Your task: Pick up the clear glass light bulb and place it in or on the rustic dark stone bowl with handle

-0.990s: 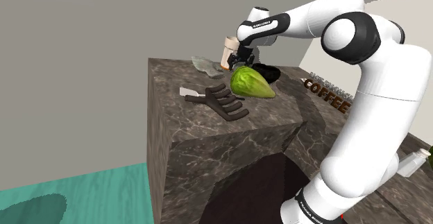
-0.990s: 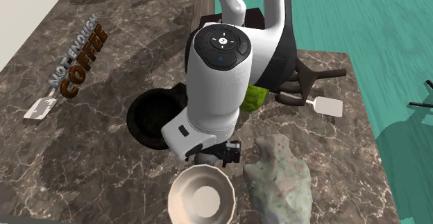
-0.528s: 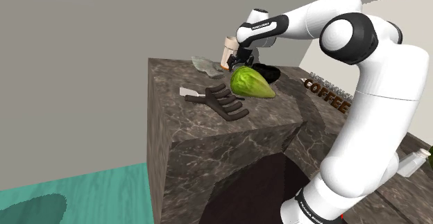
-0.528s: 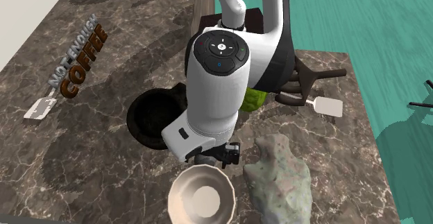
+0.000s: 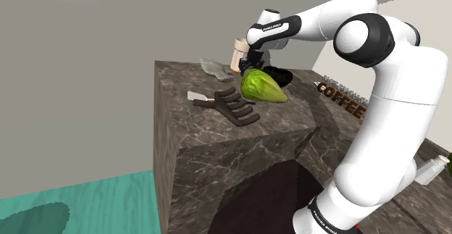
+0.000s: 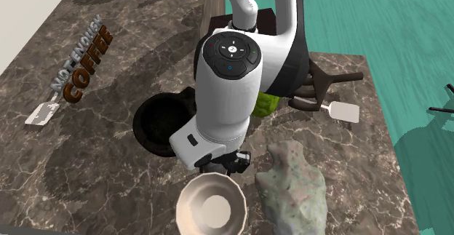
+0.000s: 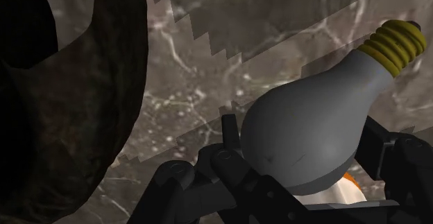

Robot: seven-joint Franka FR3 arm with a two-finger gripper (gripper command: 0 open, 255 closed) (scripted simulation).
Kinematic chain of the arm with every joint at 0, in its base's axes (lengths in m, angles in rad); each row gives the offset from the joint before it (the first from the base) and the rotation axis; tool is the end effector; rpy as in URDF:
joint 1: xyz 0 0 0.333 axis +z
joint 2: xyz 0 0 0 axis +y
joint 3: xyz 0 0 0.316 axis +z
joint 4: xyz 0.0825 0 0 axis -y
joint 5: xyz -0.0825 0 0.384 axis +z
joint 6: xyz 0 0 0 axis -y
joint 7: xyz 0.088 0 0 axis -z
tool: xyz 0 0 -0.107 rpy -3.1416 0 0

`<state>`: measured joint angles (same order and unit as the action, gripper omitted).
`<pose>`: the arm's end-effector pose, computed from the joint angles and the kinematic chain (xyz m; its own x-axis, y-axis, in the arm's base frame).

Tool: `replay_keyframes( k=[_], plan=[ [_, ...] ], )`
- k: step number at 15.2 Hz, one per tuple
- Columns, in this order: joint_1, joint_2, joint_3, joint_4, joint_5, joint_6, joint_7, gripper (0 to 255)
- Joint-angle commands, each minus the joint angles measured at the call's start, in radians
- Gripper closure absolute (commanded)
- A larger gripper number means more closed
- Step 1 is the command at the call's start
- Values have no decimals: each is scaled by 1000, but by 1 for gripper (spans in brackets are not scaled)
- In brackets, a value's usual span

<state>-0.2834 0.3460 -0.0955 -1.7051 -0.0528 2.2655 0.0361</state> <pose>0.6263 -0.2439 0.4132 0.9111 -0.3518 0.2149 -0.3739 -0.9247 0.0714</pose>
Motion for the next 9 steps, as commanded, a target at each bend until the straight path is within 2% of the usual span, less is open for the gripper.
replay_keyframes(
  k=[1,9],
  plan=[
    [0,0,0,0,0,0,0,255],
    [1,-24,0,48,0,-71,-4,255]
  ],
)
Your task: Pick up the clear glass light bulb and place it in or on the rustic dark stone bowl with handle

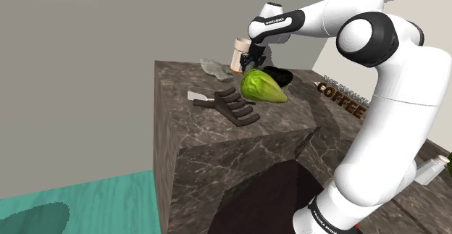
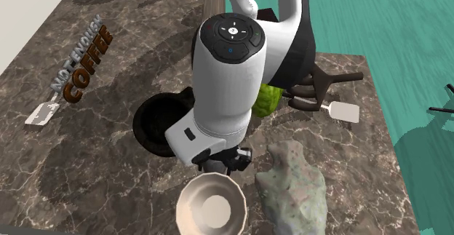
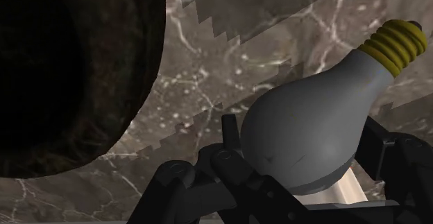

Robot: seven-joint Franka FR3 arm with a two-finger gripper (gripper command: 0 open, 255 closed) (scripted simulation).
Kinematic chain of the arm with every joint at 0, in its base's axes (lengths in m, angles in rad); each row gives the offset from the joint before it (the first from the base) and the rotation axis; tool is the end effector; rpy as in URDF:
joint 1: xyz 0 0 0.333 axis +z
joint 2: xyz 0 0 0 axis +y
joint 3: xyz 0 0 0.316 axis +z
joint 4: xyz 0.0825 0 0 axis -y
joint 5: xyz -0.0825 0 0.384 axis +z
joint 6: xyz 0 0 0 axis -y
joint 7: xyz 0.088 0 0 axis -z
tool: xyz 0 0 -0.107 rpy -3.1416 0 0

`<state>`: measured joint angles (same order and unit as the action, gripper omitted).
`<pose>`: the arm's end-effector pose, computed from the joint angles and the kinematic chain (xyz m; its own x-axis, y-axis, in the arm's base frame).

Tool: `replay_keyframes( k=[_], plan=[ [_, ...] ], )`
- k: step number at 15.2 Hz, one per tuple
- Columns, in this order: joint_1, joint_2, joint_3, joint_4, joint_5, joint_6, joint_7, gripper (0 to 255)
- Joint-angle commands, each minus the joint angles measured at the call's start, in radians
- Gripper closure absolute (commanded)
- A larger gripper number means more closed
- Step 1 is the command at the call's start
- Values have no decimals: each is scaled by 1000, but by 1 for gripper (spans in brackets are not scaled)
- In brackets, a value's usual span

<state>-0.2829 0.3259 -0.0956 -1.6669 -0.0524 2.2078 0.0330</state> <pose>0.6263 -0.2439 0.4391 0.9109 -0.3519 0.2154 -0.3740 -0.9247 0.0712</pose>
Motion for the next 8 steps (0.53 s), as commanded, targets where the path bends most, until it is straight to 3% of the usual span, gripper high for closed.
replay_keyframes(
  k=[1,8],
  plan=[
    [0,-7,0,19,0,-26,-2,255],
    [0,-24,0,89,1,-113,-7,255]
  ],
)
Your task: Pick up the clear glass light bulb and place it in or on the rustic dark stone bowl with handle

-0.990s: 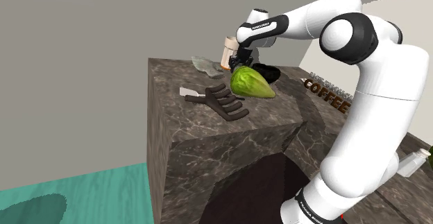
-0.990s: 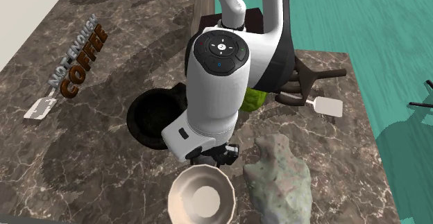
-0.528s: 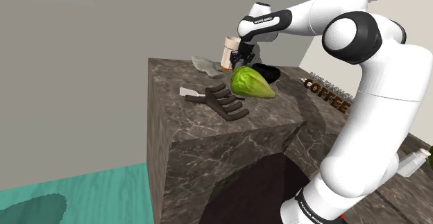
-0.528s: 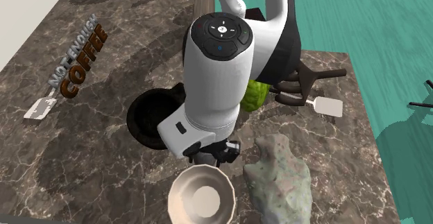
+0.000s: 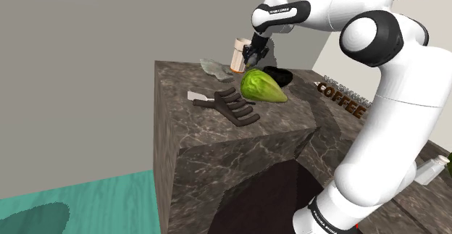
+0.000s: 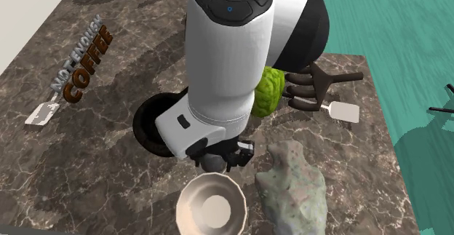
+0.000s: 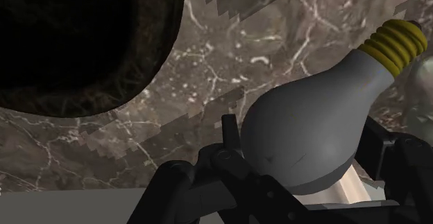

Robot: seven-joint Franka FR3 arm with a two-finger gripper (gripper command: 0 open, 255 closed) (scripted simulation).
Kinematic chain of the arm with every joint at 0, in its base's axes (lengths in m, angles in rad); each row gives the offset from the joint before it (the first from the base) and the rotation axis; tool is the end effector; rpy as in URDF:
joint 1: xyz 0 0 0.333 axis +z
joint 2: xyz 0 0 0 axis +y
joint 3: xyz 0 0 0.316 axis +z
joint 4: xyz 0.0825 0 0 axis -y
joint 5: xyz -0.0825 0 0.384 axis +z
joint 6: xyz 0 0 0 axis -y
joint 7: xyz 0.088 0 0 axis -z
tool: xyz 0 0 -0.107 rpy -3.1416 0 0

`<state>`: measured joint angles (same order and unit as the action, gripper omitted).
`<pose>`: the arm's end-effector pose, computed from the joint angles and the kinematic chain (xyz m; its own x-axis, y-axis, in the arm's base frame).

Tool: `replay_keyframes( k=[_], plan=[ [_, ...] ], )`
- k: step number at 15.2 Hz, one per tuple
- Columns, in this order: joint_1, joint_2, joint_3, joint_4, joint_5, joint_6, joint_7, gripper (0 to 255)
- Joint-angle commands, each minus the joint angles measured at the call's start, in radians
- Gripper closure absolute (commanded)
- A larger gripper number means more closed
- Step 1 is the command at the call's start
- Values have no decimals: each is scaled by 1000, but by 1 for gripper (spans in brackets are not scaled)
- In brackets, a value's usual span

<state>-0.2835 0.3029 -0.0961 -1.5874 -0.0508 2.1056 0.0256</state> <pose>0.6261 -0.2446 0.4829 0.9109 -0.3519 0.2154 -0.3740 -0.9247 0.0713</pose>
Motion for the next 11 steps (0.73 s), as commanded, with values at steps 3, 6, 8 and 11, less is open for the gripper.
replay_keyframes(
  k=[3,6,8,11],
  plan=[
    [1,-6,0,43,0,-49,-2,255],
    [0,-8,0,81,1,-89,-4,255],
    [0,-8,0,107,2,-115,-6,255],
    [0,-6,0,150,3,-156,-9,255]
  ],
)
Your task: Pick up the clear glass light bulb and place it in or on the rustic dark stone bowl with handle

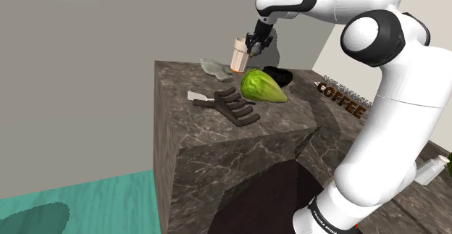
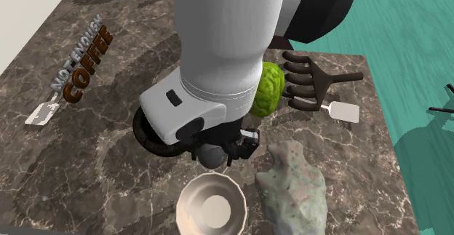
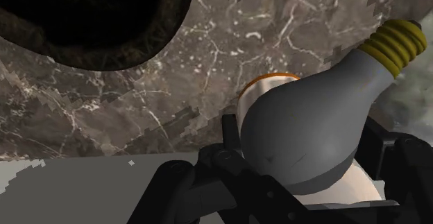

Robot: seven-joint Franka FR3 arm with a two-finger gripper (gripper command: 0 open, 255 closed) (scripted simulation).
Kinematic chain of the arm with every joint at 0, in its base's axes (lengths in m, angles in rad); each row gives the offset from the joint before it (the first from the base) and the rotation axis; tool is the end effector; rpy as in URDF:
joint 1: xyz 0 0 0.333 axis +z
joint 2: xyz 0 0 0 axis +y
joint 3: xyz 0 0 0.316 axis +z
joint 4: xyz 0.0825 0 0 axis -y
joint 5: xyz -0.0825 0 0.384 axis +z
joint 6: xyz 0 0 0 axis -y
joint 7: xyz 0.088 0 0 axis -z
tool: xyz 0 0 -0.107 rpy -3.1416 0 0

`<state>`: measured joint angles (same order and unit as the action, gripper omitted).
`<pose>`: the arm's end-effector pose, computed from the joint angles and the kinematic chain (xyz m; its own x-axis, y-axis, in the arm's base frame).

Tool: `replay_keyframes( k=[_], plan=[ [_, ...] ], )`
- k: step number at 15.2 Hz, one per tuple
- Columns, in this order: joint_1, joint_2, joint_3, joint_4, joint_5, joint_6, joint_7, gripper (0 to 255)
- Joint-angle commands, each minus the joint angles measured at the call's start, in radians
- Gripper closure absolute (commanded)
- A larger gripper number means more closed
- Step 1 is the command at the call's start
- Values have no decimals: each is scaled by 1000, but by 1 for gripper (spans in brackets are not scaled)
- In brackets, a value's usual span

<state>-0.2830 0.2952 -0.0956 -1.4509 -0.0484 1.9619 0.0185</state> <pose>0.6264 -0.2434 0.5409 0.9109 -0.3516 0.2157 -0.3739 -0.9247 0.0714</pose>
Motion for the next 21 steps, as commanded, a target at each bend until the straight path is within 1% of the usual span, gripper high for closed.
replay_keyframes(
  k=[1,8,14,20,21],
  plan=[
    [-1,3,0,29,1,-26,-3,255],
    [-3,18,0,143,4,-124,-9,255],
    [-71,-119,-38,-46,22,-66,-120,255],
    [-138,-215,-88,-168,41,-36,-243,255],
    [-138,-216,-88,-184,41,-22,-243,255]
  ],
)
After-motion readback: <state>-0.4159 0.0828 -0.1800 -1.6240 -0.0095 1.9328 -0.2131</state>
